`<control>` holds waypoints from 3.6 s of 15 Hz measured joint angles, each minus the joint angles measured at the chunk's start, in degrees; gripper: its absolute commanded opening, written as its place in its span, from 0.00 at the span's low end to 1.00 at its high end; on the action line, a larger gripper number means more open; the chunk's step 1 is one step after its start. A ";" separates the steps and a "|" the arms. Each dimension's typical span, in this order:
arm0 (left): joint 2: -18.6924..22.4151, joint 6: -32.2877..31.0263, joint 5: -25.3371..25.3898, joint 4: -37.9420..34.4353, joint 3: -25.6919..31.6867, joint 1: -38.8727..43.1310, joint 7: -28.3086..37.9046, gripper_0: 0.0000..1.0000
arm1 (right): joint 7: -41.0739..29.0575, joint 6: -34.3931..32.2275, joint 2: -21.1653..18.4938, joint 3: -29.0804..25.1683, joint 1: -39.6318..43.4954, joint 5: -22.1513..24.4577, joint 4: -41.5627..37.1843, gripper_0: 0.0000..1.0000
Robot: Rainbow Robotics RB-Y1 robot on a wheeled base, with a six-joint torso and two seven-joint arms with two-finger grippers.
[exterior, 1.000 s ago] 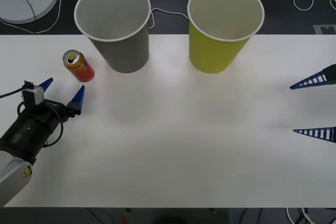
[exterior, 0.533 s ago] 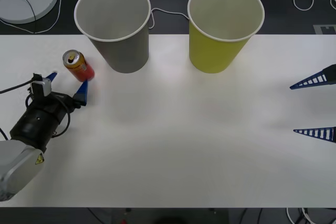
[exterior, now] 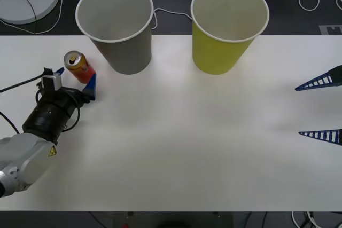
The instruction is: Put the can into the green bin and the plastic bottle into the gray bin
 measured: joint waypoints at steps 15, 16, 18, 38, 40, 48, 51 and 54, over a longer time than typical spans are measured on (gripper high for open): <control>-4.42 -1.49 -0.80 8.76 0.02 -7.24 -0.55 0.75 | 0.00 0.00 0.00 0.00 0.00 0.00 0.00 1.00; -4.37 -1.52 -0.82 8.75 0.03 -7.24 -0.54 0.36 | 0.00 0.00 0.00 0.00 0.00 0.00 0.00 1.00; -4.36 -1.53 -0.83 8.75 0.03 -7.24 -0.95 0.05 | 0.00 0.00 0.00 0.00 0.00 0.00 0.00 1.00; 5.45 -13.91 0.74 -13.62 8.93 7.00 -6.09 0.00 | 0.00 0.00 0.00 0.00 0.00 0.00 0.00 1.00; 5.59 -23.27 0.77 -22.96 16.70 12.83 -9.21 0.00 | 0.00 0.00 0.00 0.00 0.00 0.00 0.00 1.00; 5.57 -50.57 2.61 -41.06 31.86 19.79 -15.05 0.00 | 0.00 0.00 0.00 0.00 0.00 0.00 0.00 1.00; 5.58 -63.17 4.30 -47.20 37.20 20.36 -15.72 0.00 | 0.00 0.00 0.00 0.00 0.00 0.00 0.00 1.00; 5.58 -74.81 6.30 -52.44 41.57 19.87 -16.67 0.00 | 0.00 0.00 0.00 0.00 0.00 0.00 0.00 1.00</control>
